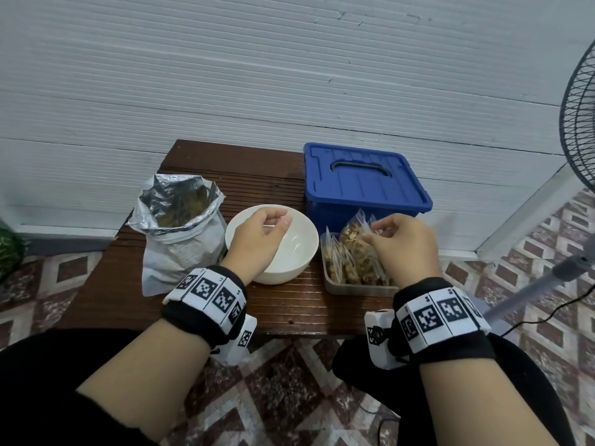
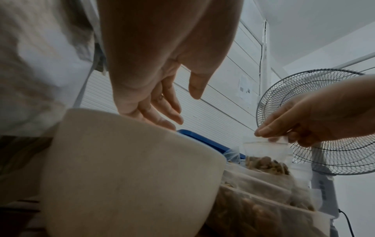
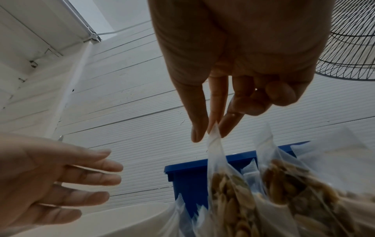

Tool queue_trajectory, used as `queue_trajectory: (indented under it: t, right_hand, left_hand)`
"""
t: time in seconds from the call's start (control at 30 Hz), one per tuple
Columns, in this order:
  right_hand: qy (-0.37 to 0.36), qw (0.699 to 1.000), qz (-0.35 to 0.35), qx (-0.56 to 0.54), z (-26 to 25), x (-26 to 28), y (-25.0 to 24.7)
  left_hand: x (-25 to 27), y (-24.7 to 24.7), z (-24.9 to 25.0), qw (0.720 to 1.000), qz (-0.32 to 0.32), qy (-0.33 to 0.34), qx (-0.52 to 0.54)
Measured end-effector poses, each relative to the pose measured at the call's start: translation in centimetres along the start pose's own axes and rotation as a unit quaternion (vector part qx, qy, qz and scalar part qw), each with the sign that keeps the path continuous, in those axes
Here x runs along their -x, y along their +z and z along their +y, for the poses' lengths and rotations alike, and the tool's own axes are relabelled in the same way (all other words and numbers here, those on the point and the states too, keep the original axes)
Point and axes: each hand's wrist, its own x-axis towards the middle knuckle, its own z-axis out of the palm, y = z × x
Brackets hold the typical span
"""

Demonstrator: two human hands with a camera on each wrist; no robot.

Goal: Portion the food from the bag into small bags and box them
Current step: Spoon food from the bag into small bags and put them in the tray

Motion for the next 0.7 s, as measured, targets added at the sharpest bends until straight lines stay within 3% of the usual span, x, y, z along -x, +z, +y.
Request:
queue_trajectory:
  t: [0.17, 0.27, 0.33, 0.47, 0.6, 0.7]
  right_hand:
    - [-0.013, 1.0, 0.011, 0.003, -0.5, 0.0, 0.0]
    - [-0.029, 0.999, 0.034, -0.007, -0.7, 0.1, -0.1]
    - [-0.04, 0.998, 0.048, -0.023, -0.9, 0.1, -0.2]
    - [-0.073, 0.994, 0.058, -0.058, -1.5, 0.4, 0.0]
    - [-0.102, 0.99, 0.056, -0.079, -2.5, 1.0, 0.7]
    - [-0.11, 0.989, 0.047, -0.086, -2.9, 1.3, 1.0]
  left_hand:
    - [-0.4, -0.5, -0.8, 0.999, -0.004, -0.022, -0.046]
    - [-0.4, -0.6, -1.3, 0.991, -0.029, -0.005, -0.129]
    - [-0.4, -0.7, -1.4, 0.97, -0.054, 0.011, -0.236]
    - [-0.8, -0.6, -0.9, 0.894, -0.111, 0.004, -0.434]
    - [-2.5, -0.4, -0.7, 0.883, -0.14, -0.019, -0.447]
    - [-3.6, 0.1, -0.8, 0.872, -0.199, -0.052, -0.444]
